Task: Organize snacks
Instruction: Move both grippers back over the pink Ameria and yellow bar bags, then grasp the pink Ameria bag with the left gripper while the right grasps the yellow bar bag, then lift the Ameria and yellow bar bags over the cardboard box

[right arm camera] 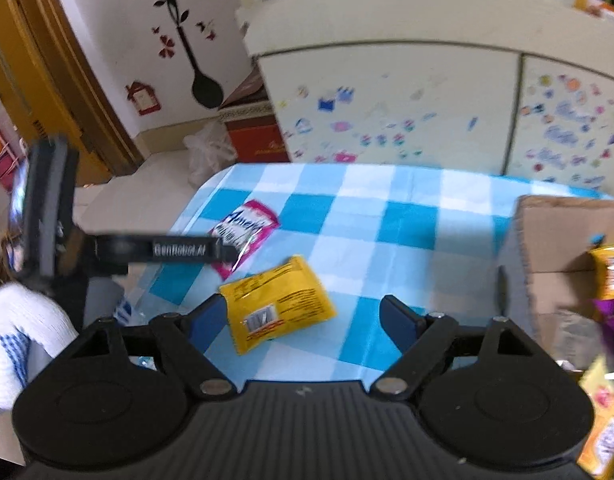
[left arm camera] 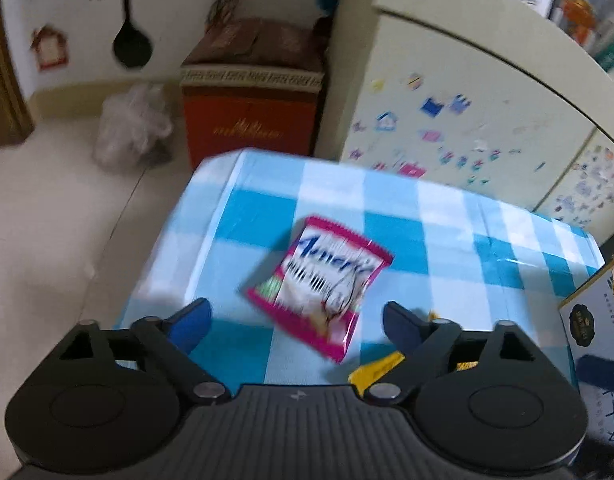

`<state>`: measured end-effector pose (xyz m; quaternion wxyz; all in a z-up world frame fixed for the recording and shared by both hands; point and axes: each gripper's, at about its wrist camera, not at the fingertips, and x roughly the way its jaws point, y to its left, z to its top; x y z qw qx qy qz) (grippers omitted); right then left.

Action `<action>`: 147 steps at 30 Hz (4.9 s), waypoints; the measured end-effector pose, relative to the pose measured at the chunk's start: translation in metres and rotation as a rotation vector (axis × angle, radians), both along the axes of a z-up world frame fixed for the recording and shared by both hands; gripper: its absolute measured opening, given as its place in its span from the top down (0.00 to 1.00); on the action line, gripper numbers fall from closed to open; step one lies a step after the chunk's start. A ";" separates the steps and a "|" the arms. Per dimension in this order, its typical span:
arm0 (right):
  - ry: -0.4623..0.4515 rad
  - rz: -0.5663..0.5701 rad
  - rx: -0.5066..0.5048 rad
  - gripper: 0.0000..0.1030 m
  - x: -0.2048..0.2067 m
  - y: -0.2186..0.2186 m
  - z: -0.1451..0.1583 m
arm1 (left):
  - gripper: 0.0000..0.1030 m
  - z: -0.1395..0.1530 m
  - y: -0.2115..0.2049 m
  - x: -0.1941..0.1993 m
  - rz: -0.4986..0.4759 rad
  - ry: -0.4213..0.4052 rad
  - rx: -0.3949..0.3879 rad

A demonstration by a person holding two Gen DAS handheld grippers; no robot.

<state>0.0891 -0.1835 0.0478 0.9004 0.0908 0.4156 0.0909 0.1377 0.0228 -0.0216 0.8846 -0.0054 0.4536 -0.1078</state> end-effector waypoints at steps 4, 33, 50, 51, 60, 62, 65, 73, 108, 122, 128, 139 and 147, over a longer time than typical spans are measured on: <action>0.003 0.034 -0.008 0.19 0.007 0.016 -0.015 | 0.05 -0.009 -0.007 0.013 0.013 0.014 -0.011; -0.051 0.041 -0.066 0.58 0.020 0.027 -0.058 | 0.38 -0.019 -0.018 0.002 -0.102 -0.031 0.074; 0.087 0.041 -0.072 0.70 -0.063 0.030 -0.047 | 0.39 -0.010 -0.005 -0.090 -0.133 0.067 0.081; 0.086 0.028 -0.061 0.70 -0.069 0.029 -0.046 | 0.39 -0.010 -0.005 -0.097 -0.141 0.073 0.086; 0.074 -0.133 0.083 0.53 -0.085 0.013 -0.040 | 0.39 -0.009 0.022 -0.123 -0.072 0.071 0.047; 0.049 -0.143 0.074 0.41 -0.082 0.016 -0.037 | 0.39 -0.011 0.025 -0.122 -0.069 0.055 0.049; 0.018 -0.139 0.066 0.32 -0.072 0.023 -0.035 | 0.36 -0.013 0.021 -0.122 -0.089 0.034 0.083; 0.019 -0.131 -0.003 0.22 -0.053 0.037 -0.045 | 0.00 -0.023 0.033 -0.117 -0.049 0.059 0.083; 0.033 -0.168 -0.134 0.37 -0.032 0.032 -0.055 | 0.00 -0.024 0.017 -0.110 -0.028 0.054 0.102; 0.014 -0.151 -0.108 0.49 -0.048 0.027 -0.037 | 0.46 -0.009 -0.003 -0.126 -0.133 0.035 0.086; -0.018 -0.162 -0.121 0.49 -0.066 0.021 -0.017 | 0.46 0.007 -0.006 -0.137 -0.142 0.002 0.075; -0.080 -0.182 -0.141 0.49 -0.110 0.005 0.012 | 0.46 0.022 -0.011 -0.169 -0.156 -0.018 0.034; -0.044 -0.156 -0.169 0.49 -0.140 0.003 0.001 | 0.46 0.027 -0.006 -0.186 -0.142 -0.033 0.039</action>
